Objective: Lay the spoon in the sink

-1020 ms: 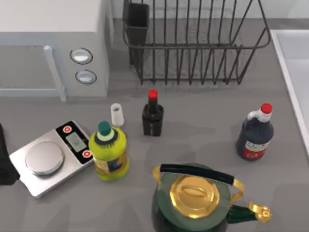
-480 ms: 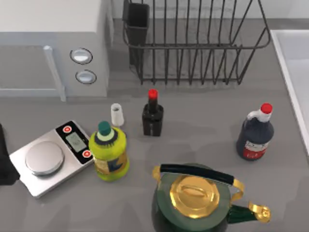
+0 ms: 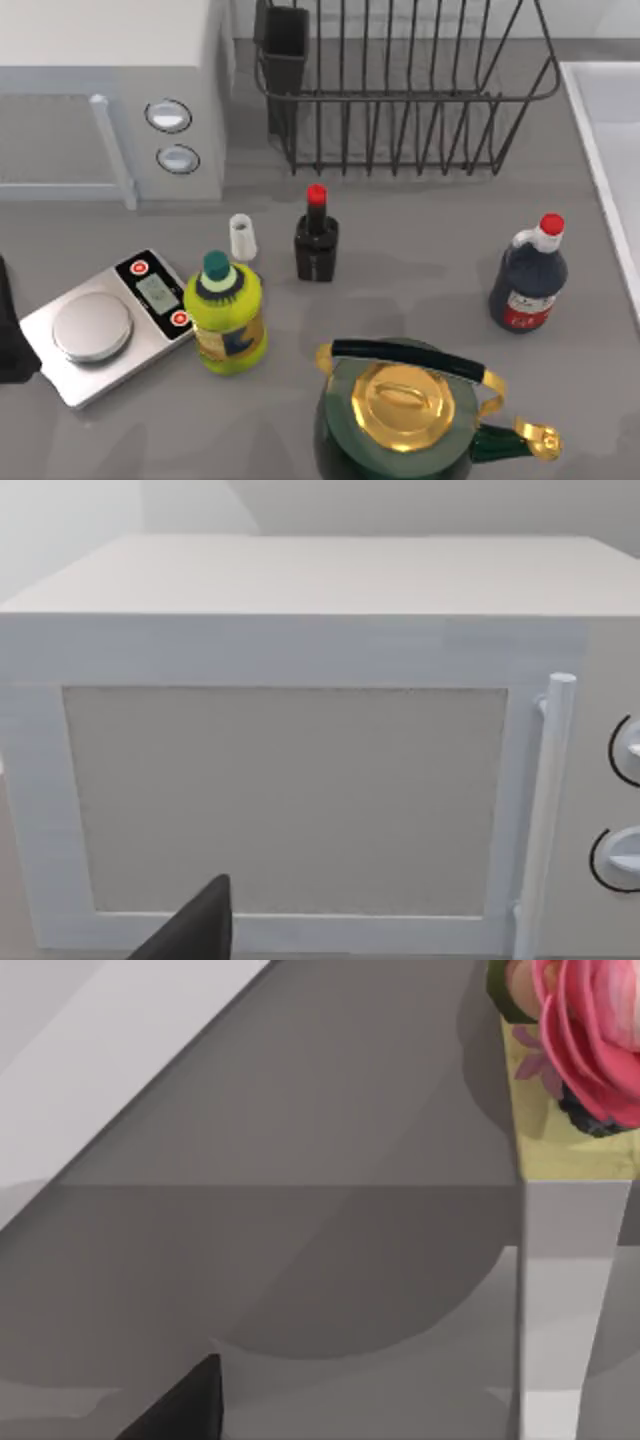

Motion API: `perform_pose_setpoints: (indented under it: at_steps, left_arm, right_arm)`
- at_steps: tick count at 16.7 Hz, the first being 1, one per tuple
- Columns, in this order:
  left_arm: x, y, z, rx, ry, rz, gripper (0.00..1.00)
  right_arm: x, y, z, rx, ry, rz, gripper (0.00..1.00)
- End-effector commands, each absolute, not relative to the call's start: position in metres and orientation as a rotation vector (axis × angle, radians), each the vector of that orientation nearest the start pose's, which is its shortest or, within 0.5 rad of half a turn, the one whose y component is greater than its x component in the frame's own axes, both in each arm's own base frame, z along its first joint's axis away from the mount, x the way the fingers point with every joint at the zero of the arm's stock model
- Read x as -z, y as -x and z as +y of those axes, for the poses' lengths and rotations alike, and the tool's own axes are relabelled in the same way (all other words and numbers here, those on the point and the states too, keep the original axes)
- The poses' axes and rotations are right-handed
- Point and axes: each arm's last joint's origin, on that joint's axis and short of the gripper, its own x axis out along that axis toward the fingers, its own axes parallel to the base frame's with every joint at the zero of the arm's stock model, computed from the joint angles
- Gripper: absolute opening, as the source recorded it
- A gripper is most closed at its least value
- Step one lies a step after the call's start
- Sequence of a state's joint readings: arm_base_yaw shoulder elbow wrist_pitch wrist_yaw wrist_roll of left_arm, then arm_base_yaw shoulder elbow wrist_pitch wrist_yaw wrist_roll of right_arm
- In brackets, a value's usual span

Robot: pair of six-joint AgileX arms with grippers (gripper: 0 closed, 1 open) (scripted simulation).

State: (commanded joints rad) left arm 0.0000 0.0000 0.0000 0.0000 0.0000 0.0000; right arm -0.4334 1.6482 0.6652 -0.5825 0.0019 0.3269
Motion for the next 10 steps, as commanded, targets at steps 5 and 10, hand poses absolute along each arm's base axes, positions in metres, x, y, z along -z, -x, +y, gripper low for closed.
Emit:
perform_pose_setpoints:
  at_steps: [5,10]
  left_arm:
    - [-0.1600,-0.1057,-0.0012,0.000,0.000,0.000,1.00]
    - [-0.1600,-0.1057,-0.0012,0.000,0.000,0.000,1.00]
  right_arm:
    - [-0.0931,-0.2109,-0.0974,0.595,-0.591,1.483,0.77]
    - [-0.0931,-0.2109,-0.0974,0.595,-0.591,1.483,0.40]
